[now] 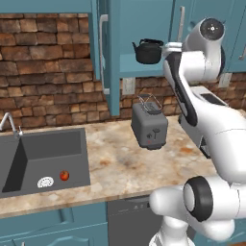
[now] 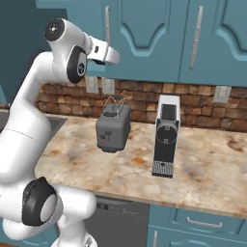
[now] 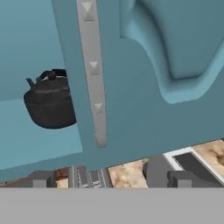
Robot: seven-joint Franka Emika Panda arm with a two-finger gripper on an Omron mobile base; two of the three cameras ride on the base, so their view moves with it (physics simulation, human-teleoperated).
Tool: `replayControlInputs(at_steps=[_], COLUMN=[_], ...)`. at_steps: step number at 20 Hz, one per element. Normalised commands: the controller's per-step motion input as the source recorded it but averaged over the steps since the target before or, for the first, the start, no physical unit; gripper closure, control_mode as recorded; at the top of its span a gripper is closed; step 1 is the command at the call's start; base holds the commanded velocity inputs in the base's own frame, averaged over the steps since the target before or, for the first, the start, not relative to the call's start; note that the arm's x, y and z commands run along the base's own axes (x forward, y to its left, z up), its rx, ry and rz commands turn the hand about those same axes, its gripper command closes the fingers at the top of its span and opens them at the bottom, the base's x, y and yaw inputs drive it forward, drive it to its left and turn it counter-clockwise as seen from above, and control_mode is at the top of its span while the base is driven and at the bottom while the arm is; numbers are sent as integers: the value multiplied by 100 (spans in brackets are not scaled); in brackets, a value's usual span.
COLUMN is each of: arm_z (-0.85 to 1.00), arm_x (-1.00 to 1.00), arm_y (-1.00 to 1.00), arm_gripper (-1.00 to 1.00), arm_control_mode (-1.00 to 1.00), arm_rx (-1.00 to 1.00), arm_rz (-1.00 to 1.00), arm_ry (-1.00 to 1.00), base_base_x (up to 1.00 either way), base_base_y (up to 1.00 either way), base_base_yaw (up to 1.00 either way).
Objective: Open the cabinet, pick the kettle from the cabinet, and place it in the sink.
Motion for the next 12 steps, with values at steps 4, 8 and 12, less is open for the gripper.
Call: replayControlInputs(at_steps=[4, 8, 12], arm_z=[5, 4, 4], arm_x=[27, 25, 22], arm_y=[-17, -14, -13], arm_gripper=[-100, -100, -100], arm_control_mode=[-100, -100, -100], arm_rx=[0, 0, 4], arm_rz=[-7, -1, 0], arm_ry=[0, 0, 0], base_base_x=[0, 0, 0], base_base_y=[0, 0, 0], base_base_yaw=[0, 0, 0])
